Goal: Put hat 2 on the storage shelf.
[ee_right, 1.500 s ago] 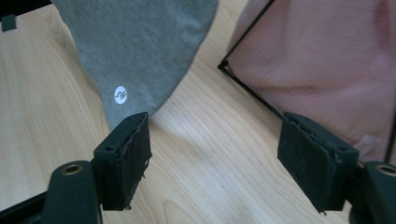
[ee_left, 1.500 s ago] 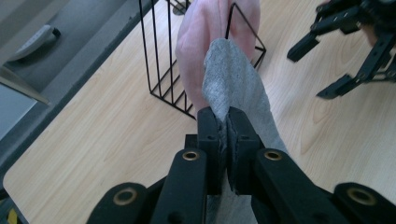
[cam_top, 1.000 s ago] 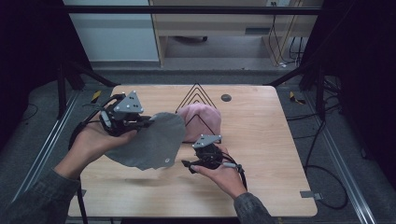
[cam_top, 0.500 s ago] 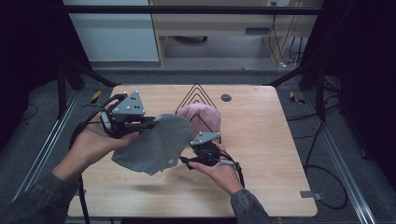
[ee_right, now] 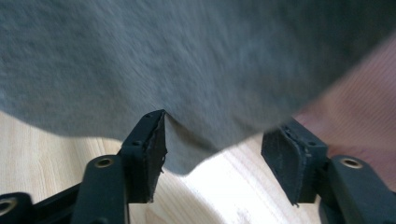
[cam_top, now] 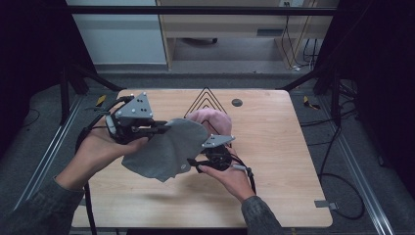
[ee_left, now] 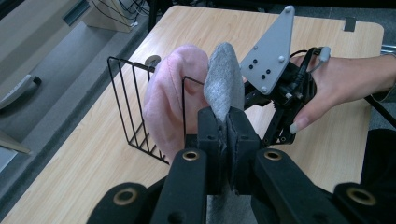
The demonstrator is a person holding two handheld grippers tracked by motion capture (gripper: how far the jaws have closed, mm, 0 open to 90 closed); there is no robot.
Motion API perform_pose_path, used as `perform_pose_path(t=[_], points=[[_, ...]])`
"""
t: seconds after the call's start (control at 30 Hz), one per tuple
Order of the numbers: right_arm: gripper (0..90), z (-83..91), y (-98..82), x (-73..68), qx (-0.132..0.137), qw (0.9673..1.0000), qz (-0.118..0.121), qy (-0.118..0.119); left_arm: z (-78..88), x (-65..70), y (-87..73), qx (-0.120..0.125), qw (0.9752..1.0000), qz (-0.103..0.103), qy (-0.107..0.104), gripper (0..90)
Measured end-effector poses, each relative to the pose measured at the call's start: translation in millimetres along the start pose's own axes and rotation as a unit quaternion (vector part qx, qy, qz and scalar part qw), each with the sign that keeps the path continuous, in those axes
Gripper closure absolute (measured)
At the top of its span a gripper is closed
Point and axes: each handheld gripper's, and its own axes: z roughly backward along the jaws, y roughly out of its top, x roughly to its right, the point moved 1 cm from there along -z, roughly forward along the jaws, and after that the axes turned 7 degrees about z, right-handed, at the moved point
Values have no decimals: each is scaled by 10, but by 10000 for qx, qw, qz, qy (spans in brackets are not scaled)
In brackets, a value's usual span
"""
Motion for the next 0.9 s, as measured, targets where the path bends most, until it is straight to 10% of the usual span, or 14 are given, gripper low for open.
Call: perform_pose_path(t=[0.3, 0.9], points=[[810, 86, 43, -28, 152, 9996, 204, 82, -30, -62, -32, 8, 10000, 89, 20, 857], [858, 557, 49, 122, 19, 9994, 328, -53, -201, -291, -141, 222, 9986, 452, 187, 856]])
